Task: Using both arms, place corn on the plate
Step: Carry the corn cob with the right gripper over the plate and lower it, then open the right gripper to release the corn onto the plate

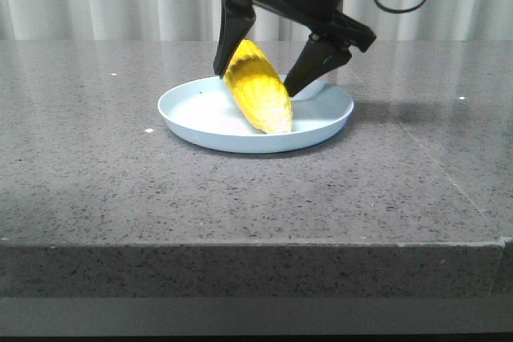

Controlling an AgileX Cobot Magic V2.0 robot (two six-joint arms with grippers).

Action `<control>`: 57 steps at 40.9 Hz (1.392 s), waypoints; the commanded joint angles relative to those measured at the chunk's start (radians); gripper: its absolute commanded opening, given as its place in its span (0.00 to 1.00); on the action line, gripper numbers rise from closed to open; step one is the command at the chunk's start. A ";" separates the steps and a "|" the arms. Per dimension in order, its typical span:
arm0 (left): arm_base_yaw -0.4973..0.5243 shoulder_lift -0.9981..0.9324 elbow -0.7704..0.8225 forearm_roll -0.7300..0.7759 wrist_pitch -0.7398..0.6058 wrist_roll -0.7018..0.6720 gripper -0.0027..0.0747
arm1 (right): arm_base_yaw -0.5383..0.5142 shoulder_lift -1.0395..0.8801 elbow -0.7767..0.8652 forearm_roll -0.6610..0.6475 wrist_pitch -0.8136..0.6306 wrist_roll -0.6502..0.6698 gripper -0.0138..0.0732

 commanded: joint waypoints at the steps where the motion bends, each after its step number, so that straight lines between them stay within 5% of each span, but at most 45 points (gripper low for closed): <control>1: -0.009 0.001 -0.026 0.004 -0.064 -0.007 0.70 | 0.012 -0.117 -0.036 0.008 -0.013 -0.076 0.88; 11: -0.009 0.001 -0.026 0.004 -0.064 -0.007 0.70 | 0.077 -0.317 0.027 -0.204 0.026 -0.117 0.88; 25: -0.009 0.001 -0.026 0.004 -0.064 -0.007 0.70 | 0.085 -0.700 0.272 -0.338 0.085 -0.119 0.88; 42: -0.009 0.001 -0.026 0.004 -0.064 -0.007 0.70 | 0.085 -1.177 0.581 -0.352 0.132 -0.119 0.88; 57: -0.009 0.001 -0.026 0.004 -0.064 -0.007 0.70 | 0.085 -1.380 0.665 -0.355 0.154 -0.119 0.87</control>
